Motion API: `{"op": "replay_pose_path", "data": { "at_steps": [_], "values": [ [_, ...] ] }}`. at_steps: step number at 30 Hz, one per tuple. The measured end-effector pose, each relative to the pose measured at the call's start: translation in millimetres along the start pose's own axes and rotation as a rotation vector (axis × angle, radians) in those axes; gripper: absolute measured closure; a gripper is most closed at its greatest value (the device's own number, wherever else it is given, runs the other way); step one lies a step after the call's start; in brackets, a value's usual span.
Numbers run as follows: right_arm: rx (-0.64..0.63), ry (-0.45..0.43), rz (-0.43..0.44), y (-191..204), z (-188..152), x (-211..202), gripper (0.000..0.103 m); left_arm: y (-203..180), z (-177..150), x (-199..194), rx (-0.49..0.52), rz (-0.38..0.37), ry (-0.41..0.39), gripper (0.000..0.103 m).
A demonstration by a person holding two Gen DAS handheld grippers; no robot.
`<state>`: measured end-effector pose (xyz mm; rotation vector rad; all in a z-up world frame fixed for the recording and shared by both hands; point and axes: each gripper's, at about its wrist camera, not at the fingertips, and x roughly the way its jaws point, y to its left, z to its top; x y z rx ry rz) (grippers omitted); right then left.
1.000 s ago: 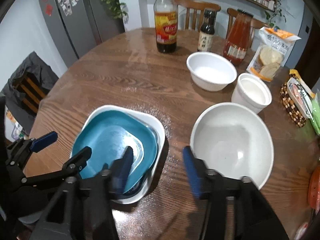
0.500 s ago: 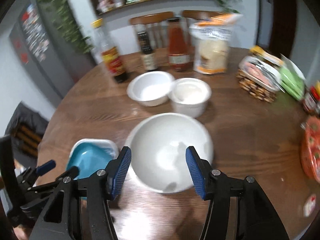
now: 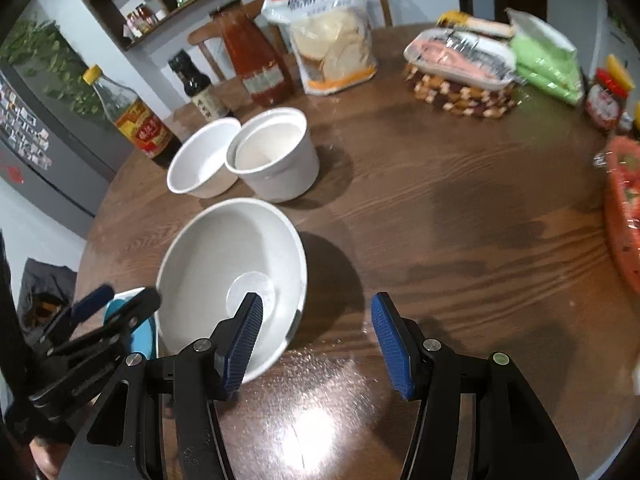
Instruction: Organize plates and bowls
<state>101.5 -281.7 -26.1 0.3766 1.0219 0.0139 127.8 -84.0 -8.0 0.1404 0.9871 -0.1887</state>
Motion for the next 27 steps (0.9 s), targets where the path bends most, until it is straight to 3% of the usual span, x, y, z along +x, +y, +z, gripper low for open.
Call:
{"op": "replay_pose_path", "data": {
  "at_steps": [2,4,5,6,7,9,15,21,23,25,27],
  "values": [
    [-0.011,0.013,-0.005,2,2,10,0.046,-8,8,13,0.033,0.002,0.02,0.034],
    [-0.026,0.028,0.0,4,4,18,0.063,-11,12,23,0.046,-0.017,0.061,0.058],
    [-0.03,0.039,0.006,5,5,20,0.07,-13,14,29,0.053,-0.029,0.084,0.063],
    [-0.034,0.051,0.013,5,6,24,0.083,-14,14,31,0.059,-0.041,0.096,0.071],
    [-0.038,0.059,0.016,4,7,27,0.09,-16,14,35,0.065,-0.053,0.111,0.078],
    [-0.047,0.062,0.029,5,6,27,0.094,-16,13,41,0.059,-0.08,0.145,0.088],
    [-0.058,0.056,0.04,6,-10,2,0.093,-20,-3,18,0.054,-0.115,0.145,0.089],
    [-0.117,0.107,0.024,6,-43,-8,0.091,-24,-35,-4,0.083,-0.129,0.132,0.088],
    [-0.09,0.116,-0.003,0,-45,-3,0.09,-25,-41,-2,0.093,-0.111,0.13,0.08],
    [-0.042,0.108,0.026,-9,-43,-6,0.088,-19,-40,-2,0.06,-0.123,0.135,0.064],
    [-0.033,0.079,0.036,-11,-40,-15,0.084,-10,-34,-8,0.023,-0.142,0.115,0.056]
  ]
}}
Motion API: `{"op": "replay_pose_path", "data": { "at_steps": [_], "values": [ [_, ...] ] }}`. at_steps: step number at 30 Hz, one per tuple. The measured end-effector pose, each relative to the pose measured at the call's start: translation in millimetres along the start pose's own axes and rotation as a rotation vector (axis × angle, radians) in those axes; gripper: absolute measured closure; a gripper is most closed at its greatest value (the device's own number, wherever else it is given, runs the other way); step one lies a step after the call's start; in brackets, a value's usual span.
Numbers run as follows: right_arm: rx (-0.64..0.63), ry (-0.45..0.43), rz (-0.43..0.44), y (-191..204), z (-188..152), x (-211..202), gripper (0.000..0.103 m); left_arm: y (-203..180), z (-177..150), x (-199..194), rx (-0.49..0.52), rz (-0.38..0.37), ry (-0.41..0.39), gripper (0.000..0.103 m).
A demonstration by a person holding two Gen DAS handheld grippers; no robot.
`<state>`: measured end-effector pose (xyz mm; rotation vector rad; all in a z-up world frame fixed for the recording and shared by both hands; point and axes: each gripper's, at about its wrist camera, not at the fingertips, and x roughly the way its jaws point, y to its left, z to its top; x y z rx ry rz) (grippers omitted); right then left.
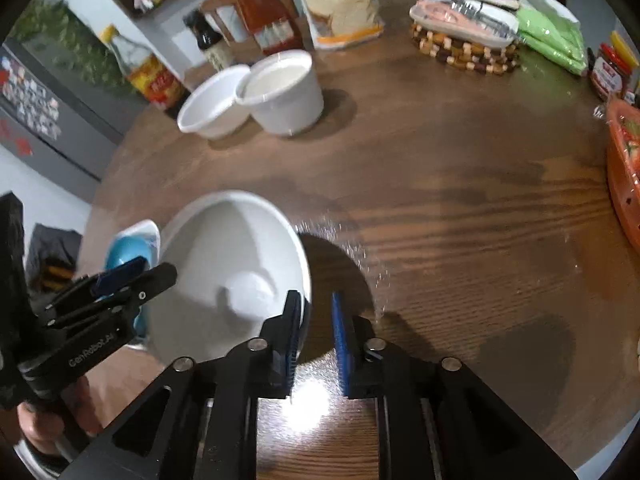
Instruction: Organize plates and bowls
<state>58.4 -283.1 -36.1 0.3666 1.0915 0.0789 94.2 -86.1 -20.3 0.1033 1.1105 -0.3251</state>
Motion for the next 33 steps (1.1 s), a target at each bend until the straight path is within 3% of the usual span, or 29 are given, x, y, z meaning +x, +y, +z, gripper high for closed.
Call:
{"op": "replay_pose_path", "data": {
  "at_steps": [3,5,9,13,19,24,33],
  "values": [
    [-0.004,-0.045,-0.014,0,10,-15,0.079,13,8,-16,-0.028,0.01,-0.052,0.04],
    [-0.005,-0.066,-0.007,1,18,-23,0.078,23,17,-24,-0.052,0.019,-0.08,0.04],
    [-0.002,-0.122,0.028,12,45,-38,0.062,43,44,-33,-0.111,0.023,-0.109,0.037],
    [-0.021,-0.121,0.109,33,82,-33,0.062,55,77,-37,-0.122,0.041,-0.136,0.036],
    [-0.062,-0.072,0.12,60,149,7,0.062,71,127,-15,-0.157,0.053,-0.116,0.036],
    [-0.108,-0.029,0.097,76,193,51,0.062,83,150,21,-0.185,0.038,-0.082,0.036],
    [-0.188,0.057,0.067,89,231,116,0.062,91,166,67,-0.227,-0.004,-0.019,0.038]
  ]
}}
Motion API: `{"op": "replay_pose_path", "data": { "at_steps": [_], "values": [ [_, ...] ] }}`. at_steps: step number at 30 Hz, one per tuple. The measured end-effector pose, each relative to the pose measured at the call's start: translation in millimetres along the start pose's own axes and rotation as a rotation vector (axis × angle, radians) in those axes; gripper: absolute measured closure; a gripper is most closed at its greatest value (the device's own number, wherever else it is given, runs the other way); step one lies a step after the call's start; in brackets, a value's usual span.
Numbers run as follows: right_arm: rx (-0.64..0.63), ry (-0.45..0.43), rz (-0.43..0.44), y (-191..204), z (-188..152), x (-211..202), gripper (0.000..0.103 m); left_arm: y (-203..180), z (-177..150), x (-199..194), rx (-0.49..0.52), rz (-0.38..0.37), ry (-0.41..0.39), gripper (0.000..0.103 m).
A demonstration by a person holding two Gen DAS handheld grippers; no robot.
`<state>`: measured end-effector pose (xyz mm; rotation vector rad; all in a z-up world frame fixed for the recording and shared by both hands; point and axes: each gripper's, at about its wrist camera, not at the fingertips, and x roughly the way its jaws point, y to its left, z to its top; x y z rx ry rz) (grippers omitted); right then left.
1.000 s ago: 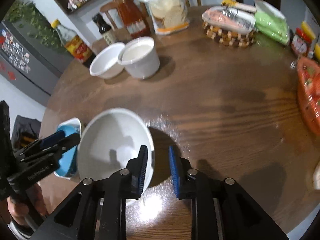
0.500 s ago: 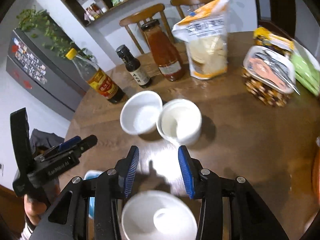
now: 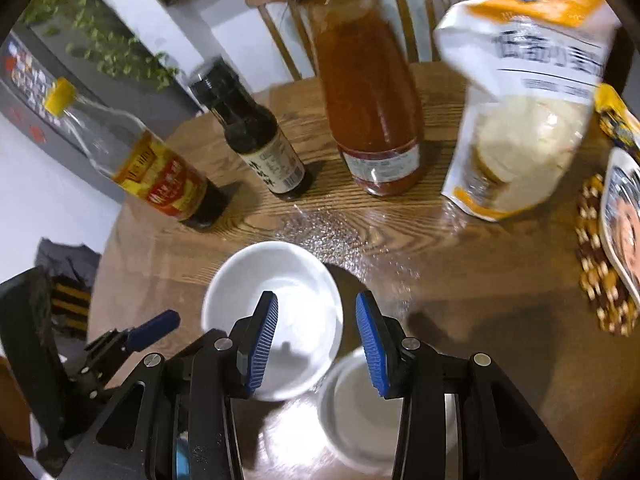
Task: Organize plates and bowls
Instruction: 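Move the left gripper to the smaller white bowl and close on its rim, then carry the smaller white bowl with the left gripper over the large white bowl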
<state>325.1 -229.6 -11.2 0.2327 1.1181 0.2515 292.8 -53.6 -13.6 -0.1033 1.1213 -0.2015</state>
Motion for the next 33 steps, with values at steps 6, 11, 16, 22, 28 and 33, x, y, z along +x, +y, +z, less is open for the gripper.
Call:
{"op": "replay_pose_path", "data": {
  "at_steps": [6,11,16,22,28,33],
  "values": [
    [-0.067,0.076,-0.052,3,1,27,0.062,-1,-1,21,0.002,-0.006,0.036,0.043],
    [-0.099,0.083,-0.058,4,0,32,0.077,-1,-1,35,0.002,0.0,0.055,0.063],
    [-0.154,0.088,-0.099,10,1,39,0.093,-2,-1,41,-0.006,-0.012,0.066,0.082],
    [-0.159,0.051,-0.106,17,-3,31,0.094,-7,-2,42,0.009,-0.001,0.054,0.089],
    [-0.128,-0.051,-0.061,28,-29,-22,0.094,-13,-8,-8,0.066,0.027,-0.063,0.09],
    [-0.078,-0.128,-0.028,34,-62,-61,0.094,-26,-27,-53,0.136,0.04,-0.145,0.09]
  ]
}}
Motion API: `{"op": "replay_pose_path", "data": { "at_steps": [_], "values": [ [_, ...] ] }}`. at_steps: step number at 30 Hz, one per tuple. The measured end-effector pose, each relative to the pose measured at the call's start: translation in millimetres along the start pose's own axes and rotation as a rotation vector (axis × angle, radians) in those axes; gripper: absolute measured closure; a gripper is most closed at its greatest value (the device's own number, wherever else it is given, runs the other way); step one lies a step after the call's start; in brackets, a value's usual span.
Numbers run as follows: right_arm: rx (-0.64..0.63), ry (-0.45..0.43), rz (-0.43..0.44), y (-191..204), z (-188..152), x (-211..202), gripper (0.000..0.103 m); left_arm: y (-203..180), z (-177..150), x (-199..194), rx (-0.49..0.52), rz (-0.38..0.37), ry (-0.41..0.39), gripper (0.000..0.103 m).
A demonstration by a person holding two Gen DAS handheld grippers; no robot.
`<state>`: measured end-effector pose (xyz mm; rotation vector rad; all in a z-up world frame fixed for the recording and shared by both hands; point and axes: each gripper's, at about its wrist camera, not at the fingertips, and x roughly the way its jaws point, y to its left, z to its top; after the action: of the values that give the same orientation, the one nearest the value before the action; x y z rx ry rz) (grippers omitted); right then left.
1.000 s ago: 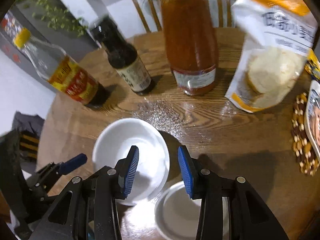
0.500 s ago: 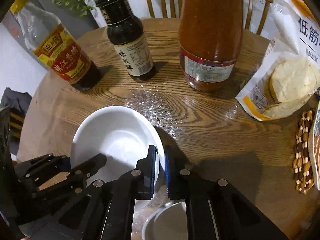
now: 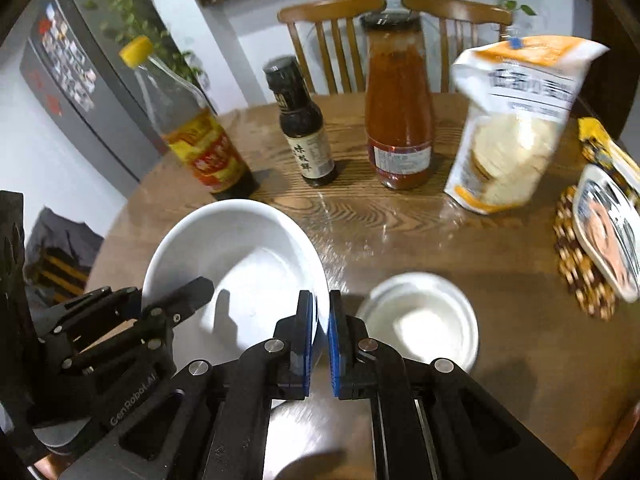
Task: Organize plates and bowls
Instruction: 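Carry the smaller white bowl with the left gripper over the large white bowl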
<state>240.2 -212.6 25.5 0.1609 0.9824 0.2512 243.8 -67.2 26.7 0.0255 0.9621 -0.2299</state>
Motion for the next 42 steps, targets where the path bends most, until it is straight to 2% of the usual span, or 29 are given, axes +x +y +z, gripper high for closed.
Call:
{"op": "replay_pose_path", "data": {
  "at_steps": [7,15,25,42],
  "values": [
    [0.032,-0.08,0.002,11,-44,-62,0.094,-16,-33,-40,0.044,-0.019,-0.03,0.09],
    [0.057,-0.075,-0.008,10,-98,-95,0.094,-39,-78,-72,0.093,-0.04,-0.024,0.09],
    [0.101,-0.035,-0.02,-1,-148,-105,0.094,-64,-126,-78,0.14,-0.043,0.022,0.089],
    [0.159,0.04,-0.014,-16,-189,-92,0.094,-79,-156,-60,0.165,-0.055,0.107,0.088]
  ]
}}
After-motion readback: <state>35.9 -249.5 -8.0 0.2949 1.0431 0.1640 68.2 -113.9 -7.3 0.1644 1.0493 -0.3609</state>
